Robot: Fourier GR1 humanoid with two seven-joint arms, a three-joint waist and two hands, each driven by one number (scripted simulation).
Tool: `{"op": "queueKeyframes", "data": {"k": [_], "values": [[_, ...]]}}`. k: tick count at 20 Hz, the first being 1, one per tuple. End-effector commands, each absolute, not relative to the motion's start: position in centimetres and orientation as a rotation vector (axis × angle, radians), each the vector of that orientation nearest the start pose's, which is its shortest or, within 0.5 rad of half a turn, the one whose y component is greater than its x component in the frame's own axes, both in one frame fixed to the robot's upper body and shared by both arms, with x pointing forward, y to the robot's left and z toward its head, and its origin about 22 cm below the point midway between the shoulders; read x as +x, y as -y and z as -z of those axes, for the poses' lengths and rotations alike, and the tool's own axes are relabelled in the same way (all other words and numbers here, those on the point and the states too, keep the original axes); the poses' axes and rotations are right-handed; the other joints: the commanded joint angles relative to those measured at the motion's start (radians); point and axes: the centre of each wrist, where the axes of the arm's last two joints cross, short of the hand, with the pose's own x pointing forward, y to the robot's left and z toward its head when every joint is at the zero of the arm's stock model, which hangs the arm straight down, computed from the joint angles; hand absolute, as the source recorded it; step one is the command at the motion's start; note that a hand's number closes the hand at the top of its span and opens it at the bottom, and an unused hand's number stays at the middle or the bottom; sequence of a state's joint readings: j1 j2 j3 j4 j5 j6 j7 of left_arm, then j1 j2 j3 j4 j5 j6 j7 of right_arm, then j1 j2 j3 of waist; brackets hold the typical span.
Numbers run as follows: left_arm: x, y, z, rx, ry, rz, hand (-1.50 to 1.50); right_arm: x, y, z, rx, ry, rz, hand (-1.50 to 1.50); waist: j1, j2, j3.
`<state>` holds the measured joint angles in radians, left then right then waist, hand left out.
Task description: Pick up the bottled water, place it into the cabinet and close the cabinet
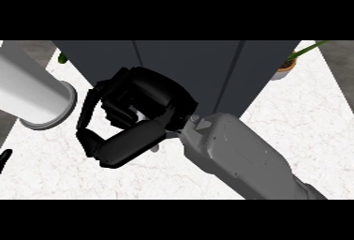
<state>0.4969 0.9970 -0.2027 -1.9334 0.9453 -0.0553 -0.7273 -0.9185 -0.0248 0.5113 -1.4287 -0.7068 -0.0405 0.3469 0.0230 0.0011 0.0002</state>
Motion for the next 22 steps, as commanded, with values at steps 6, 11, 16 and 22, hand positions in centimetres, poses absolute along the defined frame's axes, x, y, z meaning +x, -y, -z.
{"op": "queueKeyframes", "data": {"k": [6, 11, 16, 22], "values": [[13.6, -36.2, -8.3, -0.312, 1.872, 0.028, -1.50, 37.4, 4.0, -18.9, 0.671, 1.604, -0.535, 1.50, 0.002, 0.005, 0.000], [13.4, -35.8, -8.8, -0.330, 1.867, 0.037, -1.50, 38.3, 4.9, -18.4, 0.555, 1.650, -0.464, 1.50, 0.001, 0.003, -0.001], [13.4, -35.5, -9.3, -0.316, 1.880, 0.058, -1.50, 38.9, 7.0, -18.1, 0.520, 1.686, -0.416, 1.50, -0.002, 0.000, 0.000], [13.9, -34.1, -8.8, -0.340, 1.893, 0.030, -1.50, 40.2, 8.1, -18.3, 0.467, 1.726, -0.425, -1.50, -0.002, 0.011, -0.001]]}}
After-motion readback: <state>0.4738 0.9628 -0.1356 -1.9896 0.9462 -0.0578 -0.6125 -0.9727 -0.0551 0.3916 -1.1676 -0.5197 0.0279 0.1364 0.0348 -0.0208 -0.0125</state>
